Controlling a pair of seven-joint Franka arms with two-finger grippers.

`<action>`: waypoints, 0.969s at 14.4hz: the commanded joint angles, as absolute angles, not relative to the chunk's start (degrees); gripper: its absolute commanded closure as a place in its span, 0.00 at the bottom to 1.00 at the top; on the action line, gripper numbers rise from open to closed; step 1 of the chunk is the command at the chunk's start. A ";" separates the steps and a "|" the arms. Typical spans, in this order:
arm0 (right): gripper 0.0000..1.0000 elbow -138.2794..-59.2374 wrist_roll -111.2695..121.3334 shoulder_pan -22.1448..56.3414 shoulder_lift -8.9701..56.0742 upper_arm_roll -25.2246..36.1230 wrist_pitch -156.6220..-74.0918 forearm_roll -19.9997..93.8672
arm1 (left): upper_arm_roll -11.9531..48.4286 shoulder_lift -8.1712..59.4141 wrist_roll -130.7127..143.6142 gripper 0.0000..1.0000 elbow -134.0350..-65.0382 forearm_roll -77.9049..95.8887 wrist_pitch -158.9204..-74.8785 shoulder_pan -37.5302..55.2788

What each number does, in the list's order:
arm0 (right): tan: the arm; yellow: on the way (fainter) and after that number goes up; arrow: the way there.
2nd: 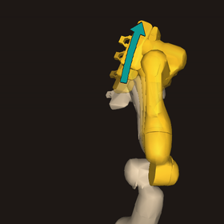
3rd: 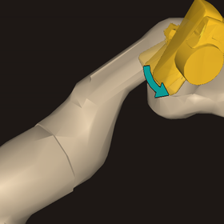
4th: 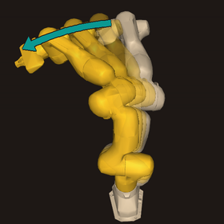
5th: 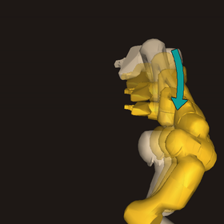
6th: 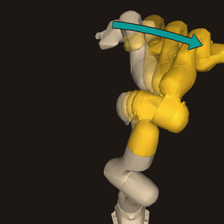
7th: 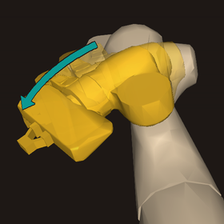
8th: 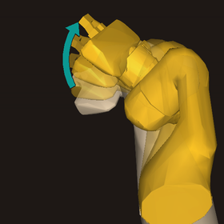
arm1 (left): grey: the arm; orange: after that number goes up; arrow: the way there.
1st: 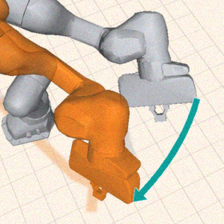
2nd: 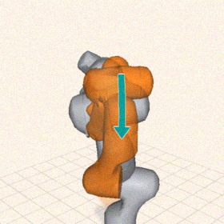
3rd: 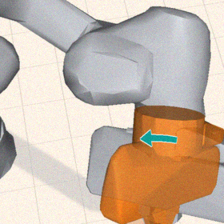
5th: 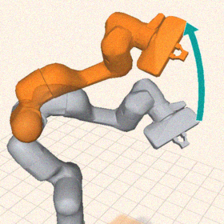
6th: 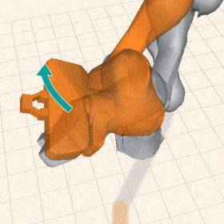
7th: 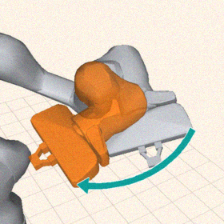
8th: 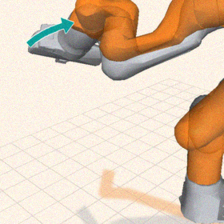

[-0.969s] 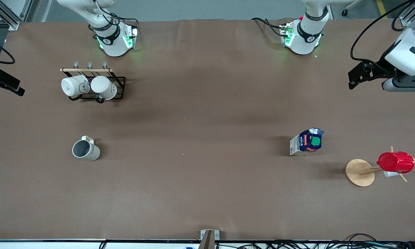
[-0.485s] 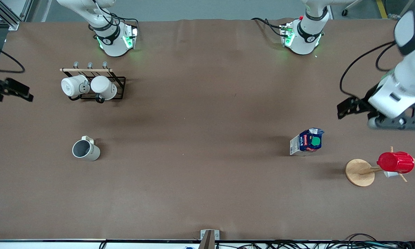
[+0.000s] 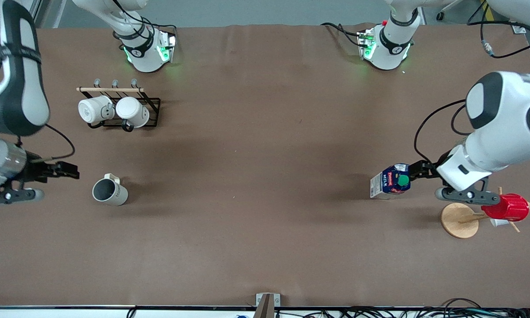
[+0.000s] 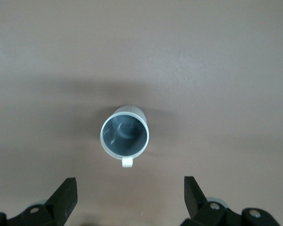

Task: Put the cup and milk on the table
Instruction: 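Move the left gripper toward the milk carton while the right gripper reaches the mug, then grasp the milk carton with the left gripper while the right gripper grasps the mug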

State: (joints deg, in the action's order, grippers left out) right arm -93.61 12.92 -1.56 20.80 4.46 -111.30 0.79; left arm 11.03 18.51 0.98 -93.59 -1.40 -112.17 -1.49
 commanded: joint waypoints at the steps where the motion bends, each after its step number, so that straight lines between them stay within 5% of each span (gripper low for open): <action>1: 0.00 -98.24 15.72 -2.55 23.02 3.96 -119.67 0.61 | 11.07 16.79 0.26 0.00 -102.62 -1.32 -120.46 -1.49; 4: 0.00 -104.57 16.70 -2.55 24.78 3.96 -131.01 0.62 | 11.07 17.14 0.26 0.00 -106.52 -1.32 -124.80 -1.49; 8: 0.01 -108.28 19.25 -2.72 26.71 3.96 -138.33 0.62 | 11.34 18.37 1.14 0.15 -107.58 -1.32 -125.95 -1.23; 12: 0.13 -109.33 19.34 -2.64 27.59 3.96 -139.74 0.62 | 11.43 18.90 1.58 0.25 -108.54 -1.32 -126.56 -1.05; 14: 0.29 -110.21 20.03 -2.64 28.30 3.96 -142.37 0.61 | 11.43 18.90 1.67 0.34 -108.54 -1.32 -126.56 -1.05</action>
State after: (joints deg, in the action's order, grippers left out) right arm -108.65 18.76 -1.91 27.95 4.47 -139.48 0.80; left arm 11.36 19.31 1.20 -108.03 -1.40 -125.80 -1.16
